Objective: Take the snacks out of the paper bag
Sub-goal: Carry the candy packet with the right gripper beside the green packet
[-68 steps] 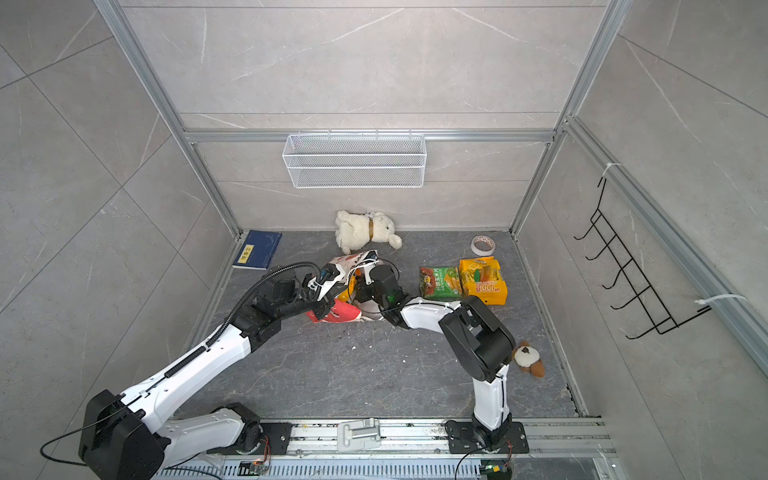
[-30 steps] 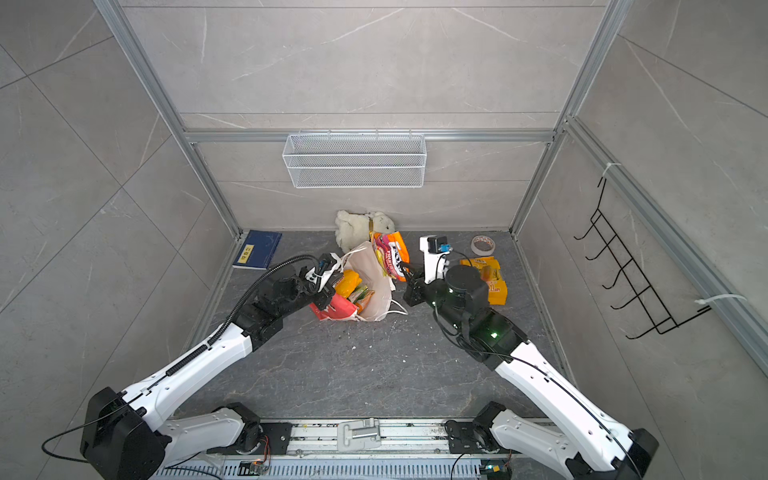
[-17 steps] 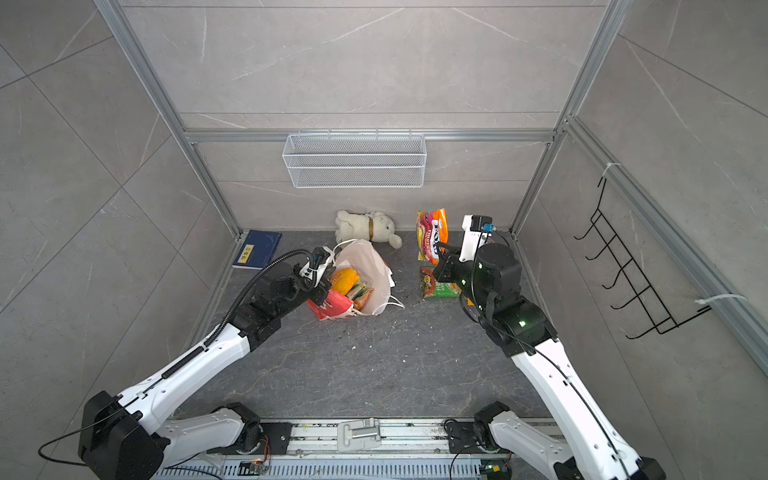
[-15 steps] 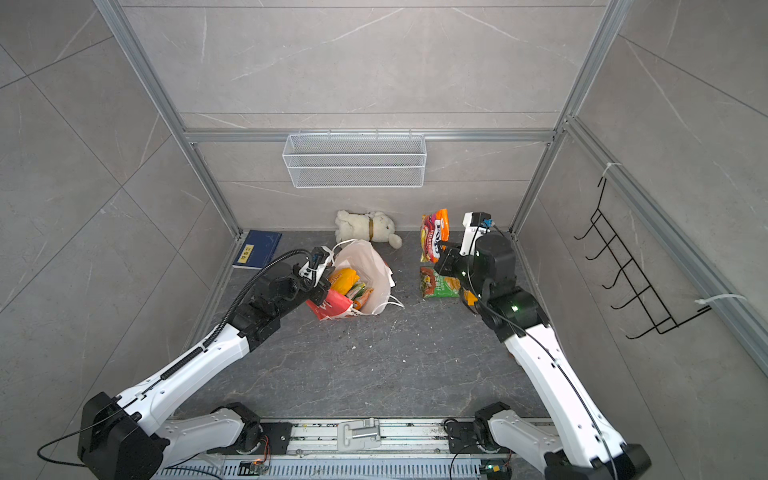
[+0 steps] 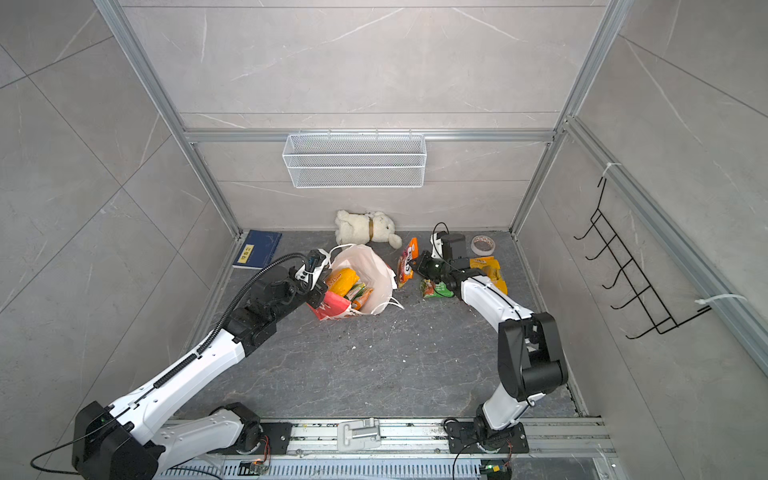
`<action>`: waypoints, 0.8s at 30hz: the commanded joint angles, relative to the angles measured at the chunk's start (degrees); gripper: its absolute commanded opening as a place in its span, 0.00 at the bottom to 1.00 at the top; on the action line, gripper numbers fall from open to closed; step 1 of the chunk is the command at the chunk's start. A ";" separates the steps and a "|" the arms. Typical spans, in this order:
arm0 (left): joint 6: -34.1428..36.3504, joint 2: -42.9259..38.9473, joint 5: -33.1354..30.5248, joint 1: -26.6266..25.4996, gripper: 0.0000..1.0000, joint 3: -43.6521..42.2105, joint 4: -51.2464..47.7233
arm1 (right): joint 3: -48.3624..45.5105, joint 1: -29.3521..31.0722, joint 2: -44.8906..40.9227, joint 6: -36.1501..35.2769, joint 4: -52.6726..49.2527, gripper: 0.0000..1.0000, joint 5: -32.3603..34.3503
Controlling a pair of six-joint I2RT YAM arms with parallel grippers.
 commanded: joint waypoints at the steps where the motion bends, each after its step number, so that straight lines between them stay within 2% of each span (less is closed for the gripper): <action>1: -0.84 -1.22 0.67 -0.12 0.00 0.20 4.83 | 0.04 0.83 3.78 3.80 8.98 0.00 -1.43; 3: -0.58 -0.72 0.79 -0.19 0.00 0.46 4.86 | 1.37 1.17 6.41 3.03 8.50 0.00 -2.39; 5: -0.35 -0.37 0.74 -0.15 0.00 0.75 4.79 | 3.59 1.59 8.33 0.49 3.75 0.00 -1.38; 8: -0.11 -0.12 1.10 -0.14 0.00 1.03 4.59 | 5.49 1.79 9.68 -2.35 -2.34 0.00 1.61; 12: -0.13 0.11 1.23 -0.13 0.00 1.03 4.81 | 10.29 1.97 11.87 -8.57 -14.07 0.06 5.66; 16: 0.22 0.58 1.25 -0.15 0.00 1.09 4.84 | 12.97 1.94 12.93 -11.74 -20.80 0.07 10.66; 19: 0.13 0.61 1.35 -0.22 0.00 1.02 4.88 | 13.87 2.14 13.99 -12.26 -22.71 0.08 12.03; 22: 0.06 0.56 1.43 -0.18 0.00 0.92 4.87 | 15.28 3.17 14.96 -13.82 -25.34 0.08 16.18; 24: 0.13 0.47 1.58 -0.18 0.00 0.70 4.99 | 16.64 3.31 16.77 -14.28 -26.16 0.07 15.71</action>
